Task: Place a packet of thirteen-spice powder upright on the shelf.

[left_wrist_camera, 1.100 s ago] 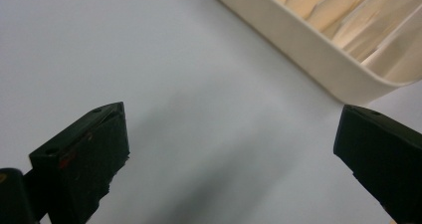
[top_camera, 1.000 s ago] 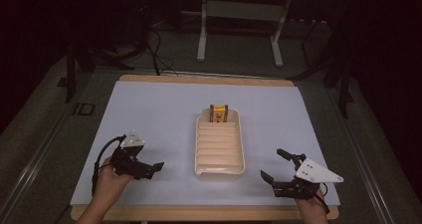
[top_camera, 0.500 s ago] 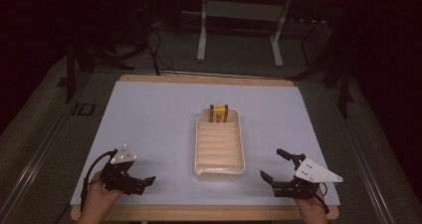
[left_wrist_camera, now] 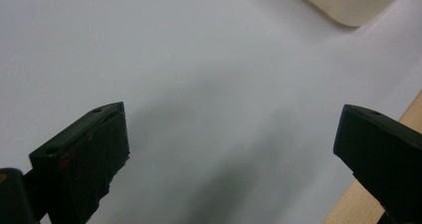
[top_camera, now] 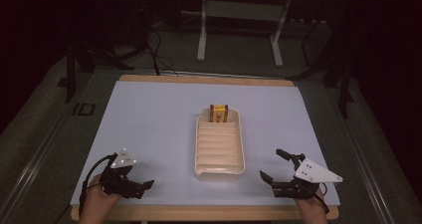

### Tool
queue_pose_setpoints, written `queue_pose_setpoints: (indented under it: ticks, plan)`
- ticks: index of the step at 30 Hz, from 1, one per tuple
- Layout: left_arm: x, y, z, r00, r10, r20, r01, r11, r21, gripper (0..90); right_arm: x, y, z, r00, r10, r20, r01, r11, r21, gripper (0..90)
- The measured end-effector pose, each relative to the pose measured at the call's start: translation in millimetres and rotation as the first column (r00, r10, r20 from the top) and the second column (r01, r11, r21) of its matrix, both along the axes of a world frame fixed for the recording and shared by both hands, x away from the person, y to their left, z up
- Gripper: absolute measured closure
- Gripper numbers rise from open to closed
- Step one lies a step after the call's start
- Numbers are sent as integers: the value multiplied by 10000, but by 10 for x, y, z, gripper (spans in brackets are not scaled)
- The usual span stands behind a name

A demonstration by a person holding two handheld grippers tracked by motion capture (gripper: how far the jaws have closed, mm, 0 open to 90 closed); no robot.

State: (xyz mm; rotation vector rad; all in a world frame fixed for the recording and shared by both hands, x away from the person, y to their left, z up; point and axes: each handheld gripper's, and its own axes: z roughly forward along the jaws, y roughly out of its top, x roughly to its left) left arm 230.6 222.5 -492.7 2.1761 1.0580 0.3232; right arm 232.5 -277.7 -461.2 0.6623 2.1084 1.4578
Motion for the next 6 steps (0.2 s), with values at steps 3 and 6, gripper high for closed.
queue_pose_setpoints:
  ticks: [3,6]
  plan:
    - [-14,10,22,9997,-1,232,5,9998,-181,14,-1,-1,0,10000,21,-7,-21,10000,17,145]
    - [-24,12,40,9992,-62,392,71,9997,-249,14,1,3,0,10000,40,-17,-40,10000,8,145]
